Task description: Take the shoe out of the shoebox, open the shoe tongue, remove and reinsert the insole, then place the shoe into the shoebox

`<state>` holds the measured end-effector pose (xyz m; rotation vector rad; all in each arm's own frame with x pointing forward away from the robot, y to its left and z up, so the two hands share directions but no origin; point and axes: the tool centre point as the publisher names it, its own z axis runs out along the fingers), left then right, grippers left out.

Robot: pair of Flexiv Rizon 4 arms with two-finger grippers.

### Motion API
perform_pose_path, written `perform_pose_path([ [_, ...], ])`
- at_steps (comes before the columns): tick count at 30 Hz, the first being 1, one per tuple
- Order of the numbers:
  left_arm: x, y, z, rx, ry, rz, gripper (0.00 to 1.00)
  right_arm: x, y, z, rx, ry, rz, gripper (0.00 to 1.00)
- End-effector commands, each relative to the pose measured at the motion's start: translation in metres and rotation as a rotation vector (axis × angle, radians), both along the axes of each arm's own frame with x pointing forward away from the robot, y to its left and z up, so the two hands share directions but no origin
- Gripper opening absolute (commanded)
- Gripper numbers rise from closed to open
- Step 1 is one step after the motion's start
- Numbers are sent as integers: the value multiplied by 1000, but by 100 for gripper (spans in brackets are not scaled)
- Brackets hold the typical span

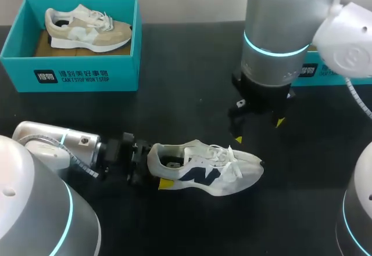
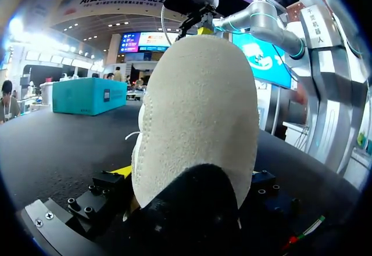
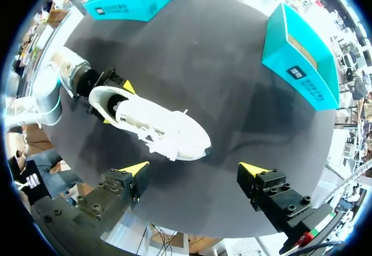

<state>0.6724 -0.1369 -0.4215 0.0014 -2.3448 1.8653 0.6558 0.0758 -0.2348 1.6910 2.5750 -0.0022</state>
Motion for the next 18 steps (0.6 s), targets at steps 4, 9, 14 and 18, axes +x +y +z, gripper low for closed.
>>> perform_pose_path([
  [4,1,-2,-2,2,1,-4,0,4,31,-12,-182,-36,-226,100],
  [9,1,-2,-2,2,1,-4,0,6,53,-19,-260,-55,-339,100],
  [14,1,-2,-2,2,1,-4,0,3,72,-18,-318,-103,-417,100],
  [18,1,-2,-2,2,1,-4,0,-2,80,-15,-310,-127,-466,100],
])
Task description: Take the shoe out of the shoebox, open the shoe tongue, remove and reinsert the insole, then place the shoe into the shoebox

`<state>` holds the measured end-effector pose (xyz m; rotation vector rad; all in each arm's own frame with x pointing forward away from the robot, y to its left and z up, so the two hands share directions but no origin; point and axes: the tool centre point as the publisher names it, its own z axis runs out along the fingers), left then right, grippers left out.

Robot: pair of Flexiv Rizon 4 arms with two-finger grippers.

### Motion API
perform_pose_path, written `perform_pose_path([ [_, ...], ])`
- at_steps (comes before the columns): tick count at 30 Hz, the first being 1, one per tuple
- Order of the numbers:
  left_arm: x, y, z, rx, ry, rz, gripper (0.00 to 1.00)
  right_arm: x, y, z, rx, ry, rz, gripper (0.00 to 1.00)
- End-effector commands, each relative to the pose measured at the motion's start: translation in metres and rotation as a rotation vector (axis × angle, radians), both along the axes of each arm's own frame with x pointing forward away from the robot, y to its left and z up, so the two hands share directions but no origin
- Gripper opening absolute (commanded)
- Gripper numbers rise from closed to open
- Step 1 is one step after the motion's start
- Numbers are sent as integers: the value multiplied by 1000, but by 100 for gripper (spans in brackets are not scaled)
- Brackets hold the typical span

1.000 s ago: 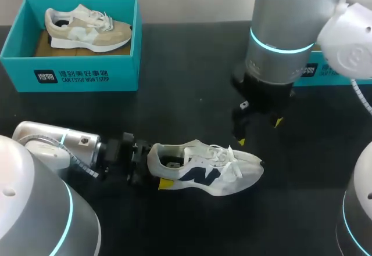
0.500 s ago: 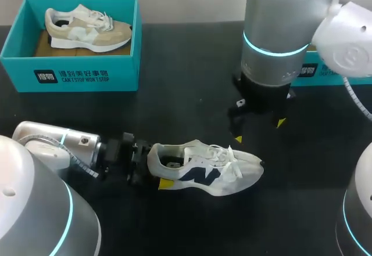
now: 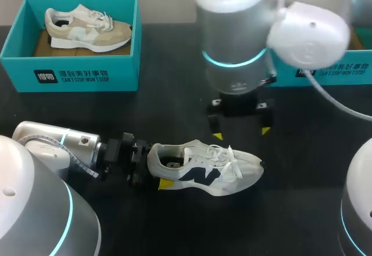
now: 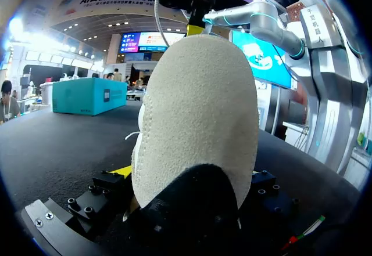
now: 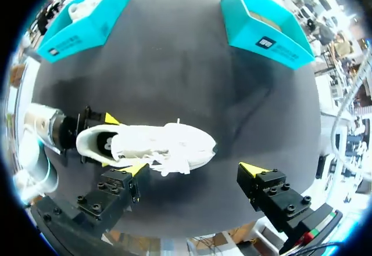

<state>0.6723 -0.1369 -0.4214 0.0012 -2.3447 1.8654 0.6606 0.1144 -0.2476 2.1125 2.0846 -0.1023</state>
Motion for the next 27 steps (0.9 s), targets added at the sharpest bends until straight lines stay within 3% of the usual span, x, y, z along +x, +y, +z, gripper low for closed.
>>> perform_pose_path([
  [1,1,-2,-2,2,1,-4,0,-7,42,-3,-208,-22,-55,100],
  [10,1,-2,-2,2,1,-4,0,-24,61,-8,-206,-54,-42,100],
  [15,1,-2,-2,2,1,-4,0,-23,80,-17,-228,-57,-19,100],
  [25,1,-2,-2,2,1,-4,0,-23,81,-17,-229,-57,-17,100],
  [27,1,-2,-2,2,1,-4,0,-20,93,-19,-250,-49,34,100],
])
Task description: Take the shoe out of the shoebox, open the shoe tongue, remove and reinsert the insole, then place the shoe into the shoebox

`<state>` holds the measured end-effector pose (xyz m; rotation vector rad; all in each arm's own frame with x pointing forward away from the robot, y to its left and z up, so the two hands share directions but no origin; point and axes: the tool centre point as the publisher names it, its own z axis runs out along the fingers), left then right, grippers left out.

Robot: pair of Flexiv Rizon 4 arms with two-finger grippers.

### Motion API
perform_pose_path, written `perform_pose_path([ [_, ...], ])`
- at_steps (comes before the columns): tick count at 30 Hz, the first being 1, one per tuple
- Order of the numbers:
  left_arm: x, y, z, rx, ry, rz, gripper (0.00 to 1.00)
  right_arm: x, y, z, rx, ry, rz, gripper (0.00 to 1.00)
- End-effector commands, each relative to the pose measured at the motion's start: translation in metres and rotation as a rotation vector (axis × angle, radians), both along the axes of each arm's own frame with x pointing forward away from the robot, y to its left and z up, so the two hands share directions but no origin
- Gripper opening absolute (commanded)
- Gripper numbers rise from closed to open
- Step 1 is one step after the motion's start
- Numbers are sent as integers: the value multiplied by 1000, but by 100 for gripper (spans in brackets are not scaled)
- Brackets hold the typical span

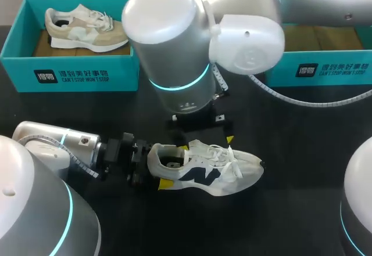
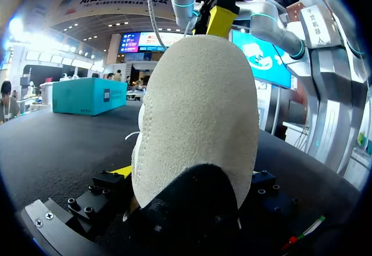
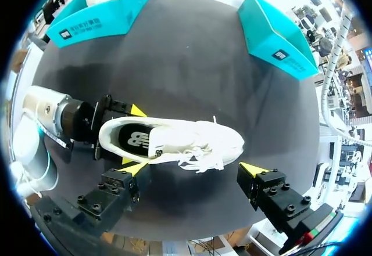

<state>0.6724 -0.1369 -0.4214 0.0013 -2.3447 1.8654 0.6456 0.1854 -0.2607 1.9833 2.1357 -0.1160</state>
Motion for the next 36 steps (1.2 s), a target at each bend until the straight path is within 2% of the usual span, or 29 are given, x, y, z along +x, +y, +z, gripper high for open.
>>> perform_pose_path([
  [1,1,-2,-2,2,1,-4,0,-4,26,-7,-197,-34,-35,100],
  [4,1,-2,-2,2,1,-4,0,2,41,-18,-237,-24,-19,100],
  [10,1,-2,-2,2,1,-4,0,9,48,-35,-316,-36,-58,100],
  [13,1,-2,-2,2,1,-4,0,13,48,-41,-350,-43,-68,100],
  [20,1,-2,-2,2,1,-4,0,16,39,-55,-354,-58,-96,100],
  [28,1,-2,-2,2,1,-4,0,14,26,-60,-361,-56,-132,100],
  [36,1,-2,-2,2,1,-4,0,16,33,-64,-428,-73,-157,100],
])
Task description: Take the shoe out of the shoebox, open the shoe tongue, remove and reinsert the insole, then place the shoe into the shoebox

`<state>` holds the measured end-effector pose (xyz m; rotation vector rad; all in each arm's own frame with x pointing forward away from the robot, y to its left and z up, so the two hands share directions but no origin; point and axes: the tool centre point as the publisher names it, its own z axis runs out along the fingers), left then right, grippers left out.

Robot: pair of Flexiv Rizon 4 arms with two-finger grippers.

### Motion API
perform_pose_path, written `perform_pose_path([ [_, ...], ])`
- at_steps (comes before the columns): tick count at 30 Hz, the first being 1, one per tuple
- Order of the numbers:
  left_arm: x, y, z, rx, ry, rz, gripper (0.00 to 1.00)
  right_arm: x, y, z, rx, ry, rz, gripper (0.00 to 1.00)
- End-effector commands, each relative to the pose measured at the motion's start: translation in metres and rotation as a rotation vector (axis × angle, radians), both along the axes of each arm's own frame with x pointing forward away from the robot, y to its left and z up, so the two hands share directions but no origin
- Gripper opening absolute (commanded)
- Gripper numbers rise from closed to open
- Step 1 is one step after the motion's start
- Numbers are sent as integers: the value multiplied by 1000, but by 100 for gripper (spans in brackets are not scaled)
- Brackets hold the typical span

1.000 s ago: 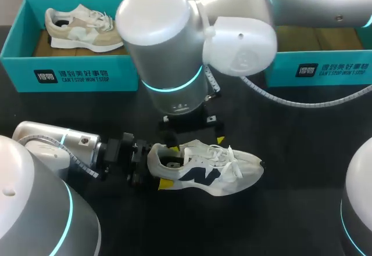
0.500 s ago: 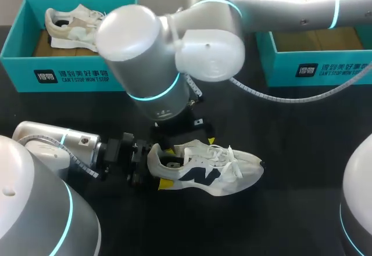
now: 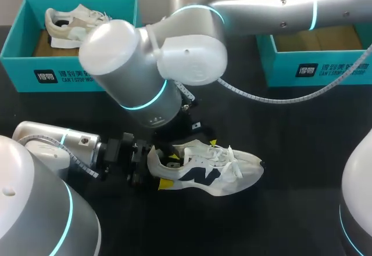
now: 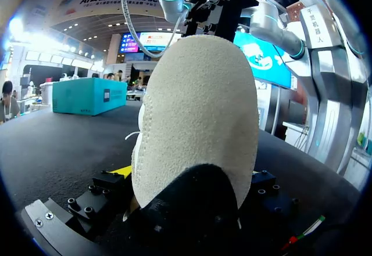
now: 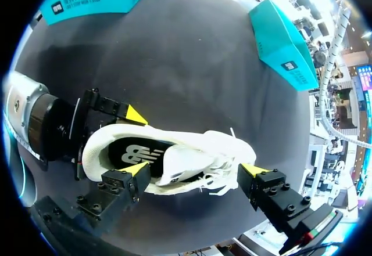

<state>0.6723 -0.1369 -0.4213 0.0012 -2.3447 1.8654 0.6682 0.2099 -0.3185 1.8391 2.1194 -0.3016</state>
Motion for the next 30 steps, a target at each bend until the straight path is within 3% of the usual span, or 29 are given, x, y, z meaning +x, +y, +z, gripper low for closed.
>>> perform_pose_path([
  [1,1,-2,-2,2,1,-4,0,-6,9,-8,-262,-126,-200,100],
  [23,1,-2,-2,2,1,-4,0,-8,-17,-30,-321,-224,-355,100],
  [30,1,-2,-2,2,1,-4,0,-12,-23,-21,-327,-234,-373,100],
])
